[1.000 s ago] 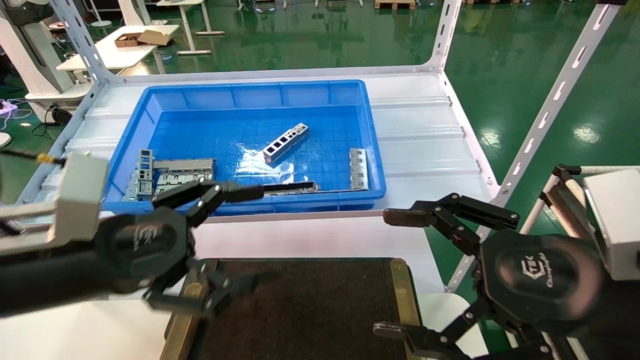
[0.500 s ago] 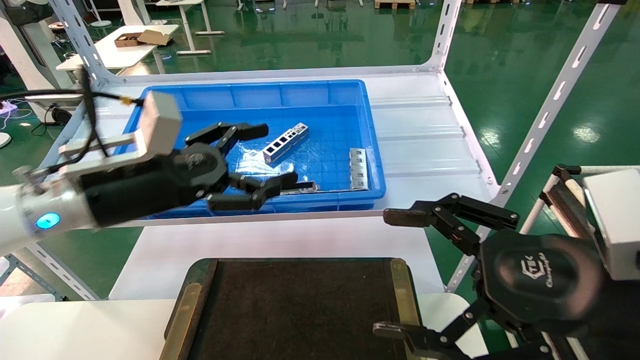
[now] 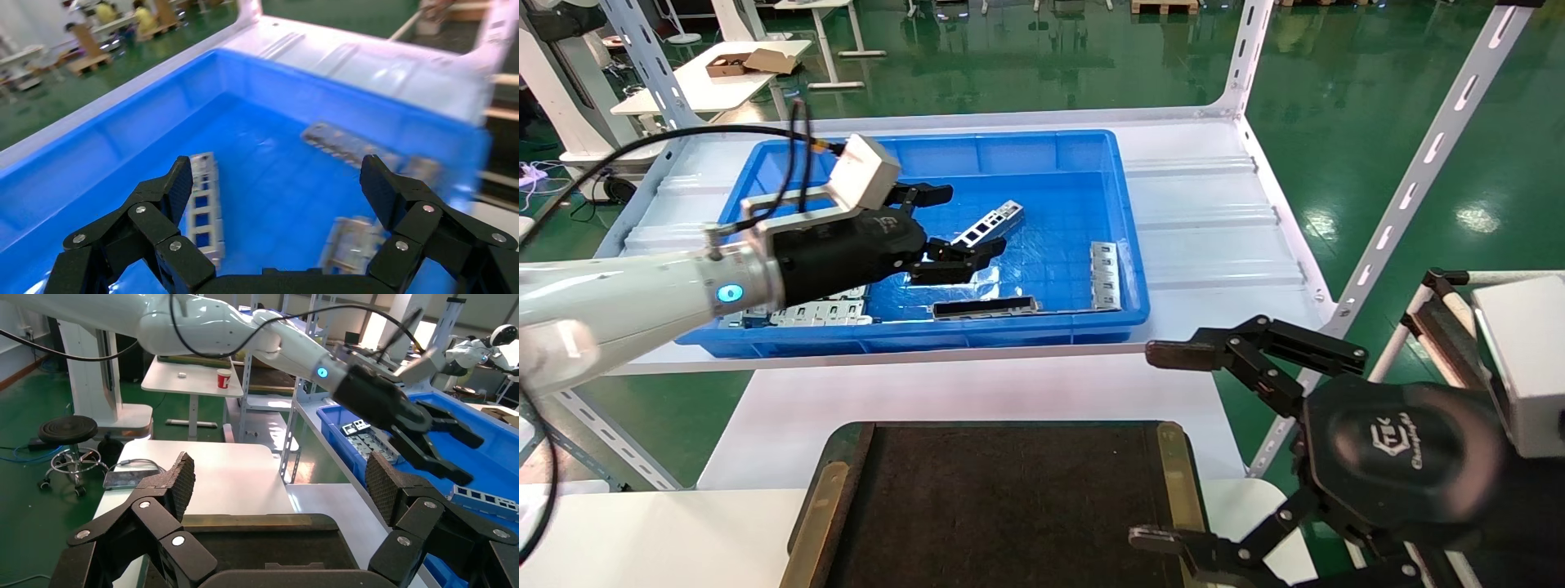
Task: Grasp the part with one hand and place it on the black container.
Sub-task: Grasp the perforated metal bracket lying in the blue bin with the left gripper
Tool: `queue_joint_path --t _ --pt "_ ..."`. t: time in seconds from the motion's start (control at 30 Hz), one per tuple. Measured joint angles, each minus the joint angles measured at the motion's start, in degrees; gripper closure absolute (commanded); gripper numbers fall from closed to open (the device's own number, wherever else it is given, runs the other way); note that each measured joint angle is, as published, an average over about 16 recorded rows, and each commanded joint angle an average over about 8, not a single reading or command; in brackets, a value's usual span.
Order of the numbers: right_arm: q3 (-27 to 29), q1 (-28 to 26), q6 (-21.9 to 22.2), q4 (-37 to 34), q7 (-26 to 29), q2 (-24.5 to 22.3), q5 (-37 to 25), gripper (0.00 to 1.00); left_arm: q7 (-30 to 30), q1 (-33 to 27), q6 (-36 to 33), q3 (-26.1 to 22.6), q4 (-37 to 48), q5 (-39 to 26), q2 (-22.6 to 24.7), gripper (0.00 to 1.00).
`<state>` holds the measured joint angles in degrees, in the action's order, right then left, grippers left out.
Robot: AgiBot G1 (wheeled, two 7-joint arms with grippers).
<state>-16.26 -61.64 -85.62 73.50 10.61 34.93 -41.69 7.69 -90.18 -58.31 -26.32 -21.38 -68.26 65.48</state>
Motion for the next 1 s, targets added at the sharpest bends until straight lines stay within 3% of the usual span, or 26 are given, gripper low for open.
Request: queue_joint_path --t 0.37,0.4,0.47,0.63,0.67,0.73,1.0 --pt "-0.05 -0.01 0.02 0.00 -0.02 -0.02 0.03 0.00 6.57 -4.52 11.64 -0.02 14.41 -1.45 7.64 0.00" --pt "-0.05 -0.01 0.02 0.00 -0.02 -0.02 0.03 0.04 6.88 -4.72 12.54 0.01 15.23 -1.46 8.12 0.00" --pt "-0.06 -0.01 0.03 0.00 -0.03 -0.02 0.04 0.26 7.33 -5.00 14.15 0.07 16.59 -1.45 8.96 0.17" --pt "-0.08 -0.02 0.03 0.00 -0.04 -0.03 0.05 0.89 7.88 -5.21 17.55 0.23 18.77 -1.26 10.50 0.80" --pt "-0.08 -0.02 0.04 0.00 -0.04 -0.03 0.06 0.98 7.91 -5.19 18.13 0.26 19.02 -1.22 10.72 0.92" --pt "-0.09 -0.02 0.04 0.00 -0.04 -0.04 0.06 1.00 7.94 -5.08 19.18 0.29 19.36 -1.15 11.09 1.00" --pt "-0.12 -0.03 0.05 0.00 -0.06 -0.05 0.08 1.00 7.27 -4.27 22.17 0.31 19.25 -0.84 11.93 1.00"
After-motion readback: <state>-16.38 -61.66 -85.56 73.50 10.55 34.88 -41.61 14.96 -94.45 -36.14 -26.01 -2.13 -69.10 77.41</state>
